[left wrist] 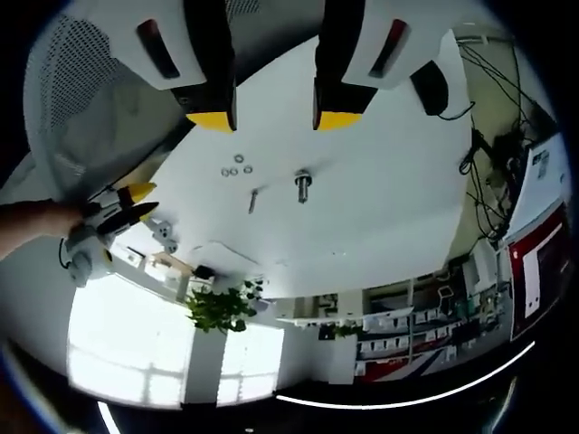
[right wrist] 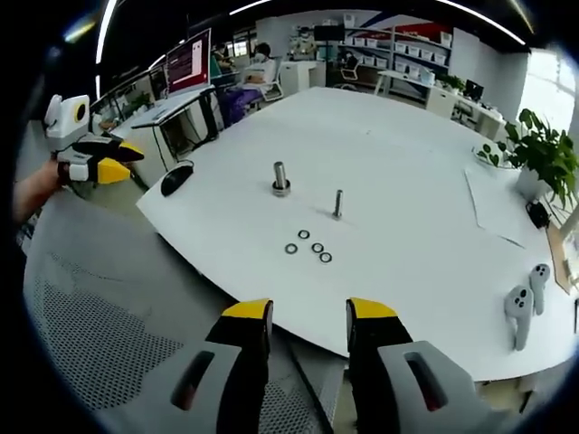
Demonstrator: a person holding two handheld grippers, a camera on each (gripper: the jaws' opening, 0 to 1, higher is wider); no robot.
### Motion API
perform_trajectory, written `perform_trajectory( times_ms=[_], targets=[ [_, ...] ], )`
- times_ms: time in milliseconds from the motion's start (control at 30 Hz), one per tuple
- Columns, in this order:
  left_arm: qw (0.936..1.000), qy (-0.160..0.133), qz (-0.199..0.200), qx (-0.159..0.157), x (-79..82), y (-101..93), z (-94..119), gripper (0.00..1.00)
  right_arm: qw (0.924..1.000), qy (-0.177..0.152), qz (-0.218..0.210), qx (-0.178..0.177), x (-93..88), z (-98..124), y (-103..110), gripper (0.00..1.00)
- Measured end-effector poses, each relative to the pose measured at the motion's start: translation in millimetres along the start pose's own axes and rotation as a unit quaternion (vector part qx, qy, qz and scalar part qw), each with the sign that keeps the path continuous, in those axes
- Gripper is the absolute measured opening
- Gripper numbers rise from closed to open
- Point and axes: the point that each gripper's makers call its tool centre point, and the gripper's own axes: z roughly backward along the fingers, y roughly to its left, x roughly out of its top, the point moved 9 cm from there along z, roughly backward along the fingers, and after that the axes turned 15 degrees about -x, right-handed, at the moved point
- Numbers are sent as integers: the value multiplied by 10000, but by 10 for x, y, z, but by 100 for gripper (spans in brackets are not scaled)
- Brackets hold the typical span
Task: Place the washer onto the threaded stud by aligning its center hole with the stud, sliding it down to the base, and recovering from edge contact or off-axis alignment until the washer reaches the visible bottom stop.
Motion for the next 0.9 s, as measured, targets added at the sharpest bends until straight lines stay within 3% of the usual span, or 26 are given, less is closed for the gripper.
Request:
perform_trajectory(
  times_ms=[233,400,733,900],
  targets=[
    [9998,136,-60,-98,-50,-47,-24,32,10000,42,26,-19,-22,-2,2,35],
    [9999,66,-61,-138,-23,-51,-22,32,9999,115,30,-4,-27,-14,-5,35],
    [9991,364,-127,-161,-86,-56,-61,32,9994,239,148,189,-44,-28,57,37],
    [9994,312,-119,-133,-74,-44,-41,32,9976,370,425,393,-37,-46,114,40]
  ],
)
